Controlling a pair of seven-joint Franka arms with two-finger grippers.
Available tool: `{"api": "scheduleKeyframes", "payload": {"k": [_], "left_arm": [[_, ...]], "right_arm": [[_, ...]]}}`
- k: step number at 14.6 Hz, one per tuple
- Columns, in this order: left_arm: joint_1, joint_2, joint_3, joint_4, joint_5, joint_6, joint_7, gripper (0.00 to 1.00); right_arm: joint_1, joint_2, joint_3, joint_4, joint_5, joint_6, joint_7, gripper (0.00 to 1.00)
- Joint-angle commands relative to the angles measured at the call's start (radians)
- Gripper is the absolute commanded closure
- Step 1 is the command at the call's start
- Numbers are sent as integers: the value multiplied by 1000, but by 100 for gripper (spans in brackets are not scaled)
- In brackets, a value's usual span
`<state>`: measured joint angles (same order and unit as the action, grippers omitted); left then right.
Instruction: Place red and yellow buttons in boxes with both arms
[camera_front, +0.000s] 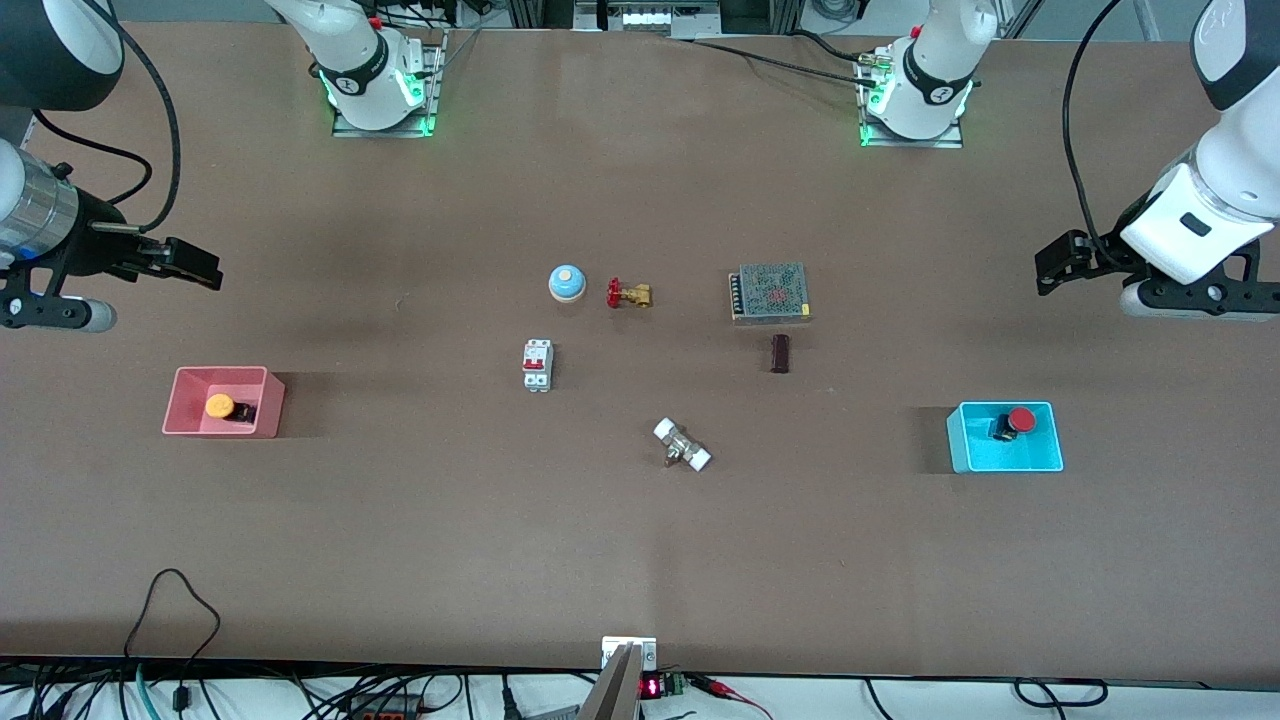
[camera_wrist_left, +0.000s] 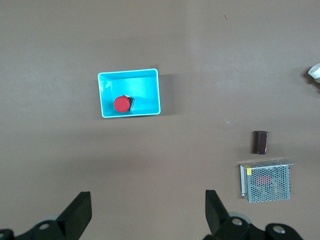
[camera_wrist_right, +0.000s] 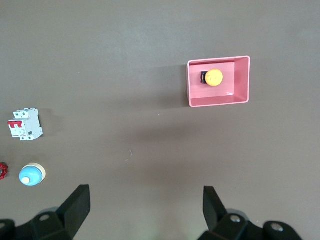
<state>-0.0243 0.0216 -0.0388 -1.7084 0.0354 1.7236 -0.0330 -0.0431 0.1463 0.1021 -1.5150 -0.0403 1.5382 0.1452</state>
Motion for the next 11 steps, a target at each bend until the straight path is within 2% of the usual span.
{"api": "scheduleKeyframes", "payload": {"k": [1,11], "left_arm": [[6,11,-3,24,12,-19,21,0],[6,11,-3,24,11,-19,21,0]], "right_arm": [[6,7,-12,24,13,-15,4,0],[0,4,-12,18,16,-13,4,0]]}}
